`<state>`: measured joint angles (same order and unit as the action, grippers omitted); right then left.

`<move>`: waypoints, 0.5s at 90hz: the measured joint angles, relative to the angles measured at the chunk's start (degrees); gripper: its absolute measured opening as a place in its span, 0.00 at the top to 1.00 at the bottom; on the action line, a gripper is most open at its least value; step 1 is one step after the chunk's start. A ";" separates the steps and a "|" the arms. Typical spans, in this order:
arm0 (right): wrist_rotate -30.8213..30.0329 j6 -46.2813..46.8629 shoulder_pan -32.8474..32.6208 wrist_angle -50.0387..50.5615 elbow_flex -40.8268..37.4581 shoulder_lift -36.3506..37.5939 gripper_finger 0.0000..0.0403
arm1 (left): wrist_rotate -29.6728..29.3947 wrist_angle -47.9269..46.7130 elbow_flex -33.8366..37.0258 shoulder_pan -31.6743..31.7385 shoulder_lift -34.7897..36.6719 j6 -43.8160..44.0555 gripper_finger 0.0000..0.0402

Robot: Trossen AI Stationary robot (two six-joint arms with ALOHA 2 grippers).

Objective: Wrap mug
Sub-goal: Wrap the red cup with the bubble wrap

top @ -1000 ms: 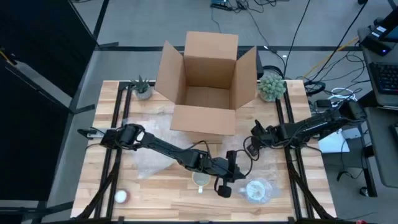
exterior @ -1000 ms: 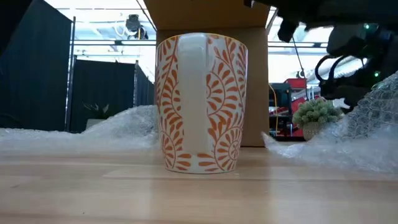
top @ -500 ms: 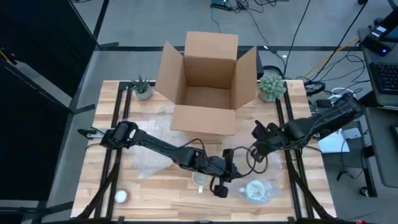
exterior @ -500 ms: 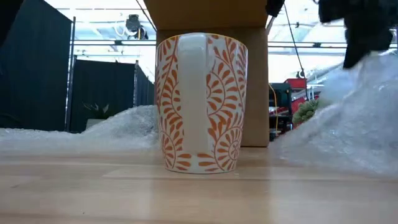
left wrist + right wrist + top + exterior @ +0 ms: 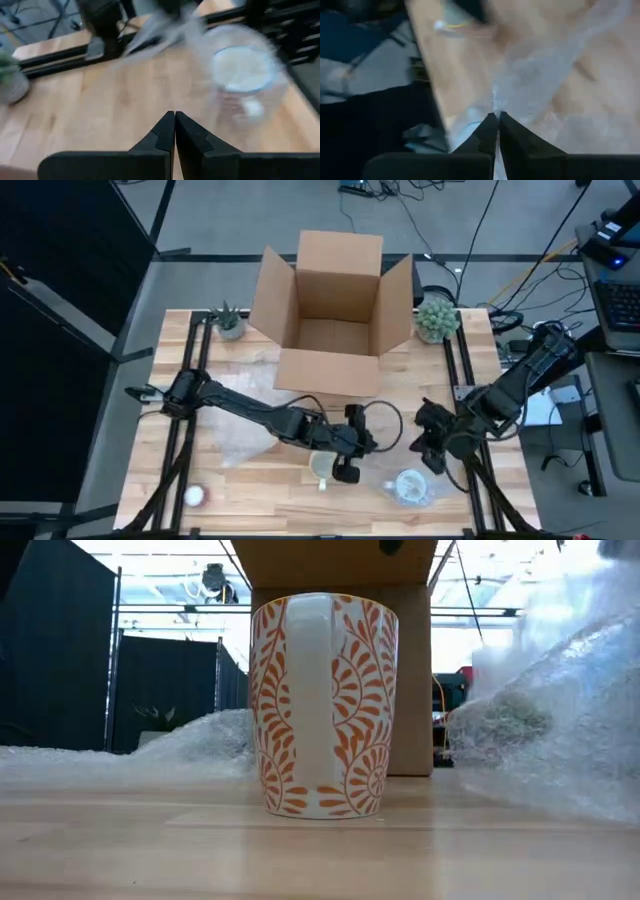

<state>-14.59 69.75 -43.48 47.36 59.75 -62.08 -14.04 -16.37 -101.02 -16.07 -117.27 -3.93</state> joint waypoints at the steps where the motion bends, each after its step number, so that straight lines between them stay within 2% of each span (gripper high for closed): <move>1: 0.00 0.14 -0.37 -0.50 0.00 0.00 1.00 | 0.00 0.14 0.01 0.13 0.00 0.03 1.00; 18: -0.02 2.85 -6.22 -6.38 0.00 -1.76 1.00 | 0.28 4.03 0.01 1.73 -0.81 0.14 1.00; 45: -0.03 6.06 -10.07 -6.45 0.02 -10.25 1.00 | 0.68 9.30 0.03 1.65 -1.01 -1.19 1.00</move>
<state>-14.62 75.81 -53.55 40.91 59.77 -72.33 -13.37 -7.07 -100.99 -14.41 -118.28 -5.13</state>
